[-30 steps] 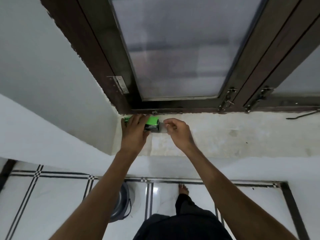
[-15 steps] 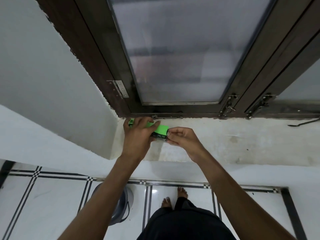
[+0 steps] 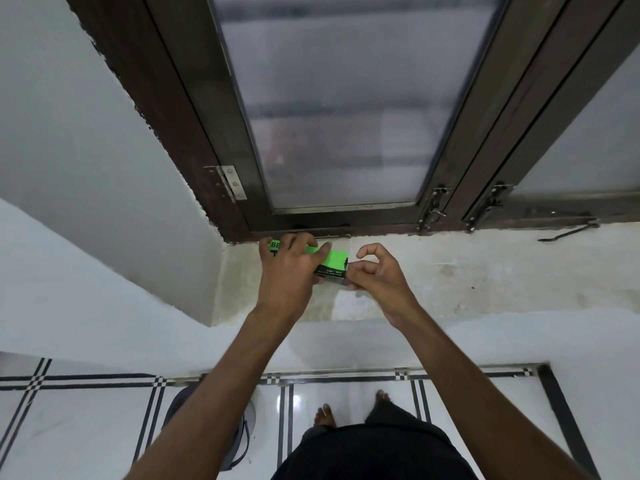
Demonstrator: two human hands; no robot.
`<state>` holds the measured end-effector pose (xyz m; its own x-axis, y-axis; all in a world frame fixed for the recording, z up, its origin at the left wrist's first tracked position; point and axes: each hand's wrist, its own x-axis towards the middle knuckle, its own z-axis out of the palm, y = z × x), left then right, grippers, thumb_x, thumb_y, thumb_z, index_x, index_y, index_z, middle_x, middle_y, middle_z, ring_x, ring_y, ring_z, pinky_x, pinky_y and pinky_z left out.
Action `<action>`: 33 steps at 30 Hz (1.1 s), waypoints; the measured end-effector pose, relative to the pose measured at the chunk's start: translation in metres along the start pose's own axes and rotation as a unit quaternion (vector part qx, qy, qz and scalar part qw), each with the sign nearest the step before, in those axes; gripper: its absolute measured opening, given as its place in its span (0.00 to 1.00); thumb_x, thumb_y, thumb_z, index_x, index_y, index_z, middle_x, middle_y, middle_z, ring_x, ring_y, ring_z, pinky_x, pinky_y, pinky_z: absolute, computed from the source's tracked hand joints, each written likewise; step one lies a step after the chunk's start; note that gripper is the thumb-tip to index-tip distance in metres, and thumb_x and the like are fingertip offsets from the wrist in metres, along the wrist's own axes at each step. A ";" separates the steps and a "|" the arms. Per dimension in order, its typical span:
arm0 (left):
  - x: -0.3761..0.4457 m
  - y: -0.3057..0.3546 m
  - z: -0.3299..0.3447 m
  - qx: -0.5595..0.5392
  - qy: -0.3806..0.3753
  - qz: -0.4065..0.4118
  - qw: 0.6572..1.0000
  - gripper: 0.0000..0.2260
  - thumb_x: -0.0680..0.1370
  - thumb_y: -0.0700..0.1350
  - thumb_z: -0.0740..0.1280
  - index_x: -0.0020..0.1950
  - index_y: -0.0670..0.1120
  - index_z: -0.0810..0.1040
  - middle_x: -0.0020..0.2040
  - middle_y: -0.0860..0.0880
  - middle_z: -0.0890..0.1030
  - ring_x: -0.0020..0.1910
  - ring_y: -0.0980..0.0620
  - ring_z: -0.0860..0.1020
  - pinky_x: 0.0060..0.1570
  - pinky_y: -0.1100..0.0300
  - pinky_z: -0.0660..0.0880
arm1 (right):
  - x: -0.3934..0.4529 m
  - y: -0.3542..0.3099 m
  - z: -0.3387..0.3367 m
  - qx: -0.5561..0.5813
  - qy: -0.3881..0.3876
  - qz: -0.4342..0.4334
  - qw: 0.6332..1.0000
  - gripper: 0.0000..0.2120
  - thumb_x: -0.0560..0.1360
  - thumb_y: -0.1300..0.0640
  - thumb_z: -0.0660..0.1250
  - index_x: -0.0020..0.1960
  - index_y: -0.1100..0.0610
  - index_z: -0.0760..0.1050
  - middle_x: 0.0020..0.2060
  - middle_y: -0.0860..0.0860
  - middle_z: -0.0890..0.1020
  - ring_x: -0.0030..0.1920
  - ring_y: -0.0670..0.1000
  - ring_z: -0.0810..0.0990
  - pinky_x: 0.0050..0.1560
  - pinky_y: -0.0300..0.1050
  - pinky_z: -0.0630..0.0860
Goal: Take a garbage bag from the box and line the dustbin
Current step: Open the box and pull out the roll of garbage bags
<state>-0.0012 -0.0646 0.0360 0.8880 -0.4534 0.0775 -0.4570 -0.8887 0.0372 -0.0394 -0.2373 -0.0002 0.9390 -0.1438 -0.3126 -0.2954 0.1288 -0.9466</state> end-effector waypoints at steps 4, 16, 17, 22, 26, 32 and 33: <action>0.001 0.008 -0.006 0.028 0.000 0.011 1.000 0.28 0.78 0.49 0.71 0.76 0.57 0.67 0.73 0.49 0.70 0.74 0.44 0.64 0.71 0.38 0.57 | 0.002 -0.005 -0.008 0.030 -0.042 0.005 0.999 0.16 0.76 0.68 0.69 0.55 0.54 0.66 0.41 0.57 0.86 0.42 0.55 0.85 0.47 0.47 0.81; 0.008 0.039 0.003 0.011 -0.014 -0.026 1.000 0.29 0.69 0.47 0.79 0.70 0.54 0.77 0.65 0.46 0.78 0.67 0.40 0.73 0.66 0.35 0.64 | 0.011 -0.009 -0.037 0.018 -0.076 -0.004 0.997 0.16 0.76 0.71 0.63 0.50 0.54 0.61 0.40 0.55 0.84 0.44 0.50 0.82 0.42 0.39 0.78; 0.009 0.042 0.004 0.013 -0.015 -0.031 0.999 0.29 0.69 0.47 0.79 0.70 0.54 0.77 0.65 0.45 0.78 0.67 0.40 0.73 0.66 0.35 0.64 | 0.010 -0.009 -0.039 0.015 -0.076 -0.003 0.997 0.16 0.76 0.71 0.63 0.50 0.54 0.61 0.41 0.55 0.83 0.44 0.51 0.82 0.42 0.40 0.78; 0.013 0.053 0.002 0.038 -0.019 -0.051 0.998 0.29 0.73 0.49 0.76 0.73 0.55 0.73 0.68 0.47 0.75 0.70 0.41 0.70 0.69 0.36 0.61 | 0.008 -0.008 -0.051 0.040 -0.067 -0.001 0.997 0.15 0.76 0.68 0.67 0.50 0.52 0.65 0.43 0.55 0.84 0.45 0.50 0.84 0.43 0.39 0.78; 0.016 0.057 0.000 0.054 -0.022 -0.059 0.997 0.28 0.73 0.49 0.76 0.72 0.55 0.73 0.68 0.47 0.76 0.69 0.41 0.71 0.69 0.36 0.60 | 0.008 -0.004 -0.061 0.060 -0.085 0.006 0.995 0.17 0.73 0.68 0.73 0.50 0.53 0.68 0.45 0.54 0.85 0.47 0.50 0.84 0.44 0.41 0.78; 0.017 0.063 0.008 0.023 -0.015 -0.071 0.997 0.28 0.69 0.47 0.80 0.68 0.54 0.79 0.63 0.46 0.80 0.65 0.39 0.75 0.64 0.35 0.66 | 0.012 0.000 -0.066 0.082 -0.082 0.002 0.993 0.16 0.73 0.74 0.69 0.49 0.56 0.71 0.44 0.58 0.82 0.45 0.53 0.82 0.45 0.42 0.81; 0.017 0.063 0.010 0.018 -0.014 -0.073 0.997 0.28 0.68 0.47 0.80 0.67 0.54 0.79 0.62 0.46 0.80 0.64 0.39 0.75 0.63 0.35 0.67 | 0.012 0.001 -0.067 0.075 -0.084 0.001 0.994 0.16 0.73 0.74 0.69 0.49 0.56 0.72 0.44 0.57 0.82 0.46 0.52 0.82 0.46 0.42 0.81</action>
<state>-0.0149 -0.1291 0.0300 0.9460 -0.3208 0.0466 -0.3216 -0.9468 0.0106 -0.0401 -0.3044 -0.0101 0.9584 0.0201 -0.2848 -0.2791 0.2757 -0.9198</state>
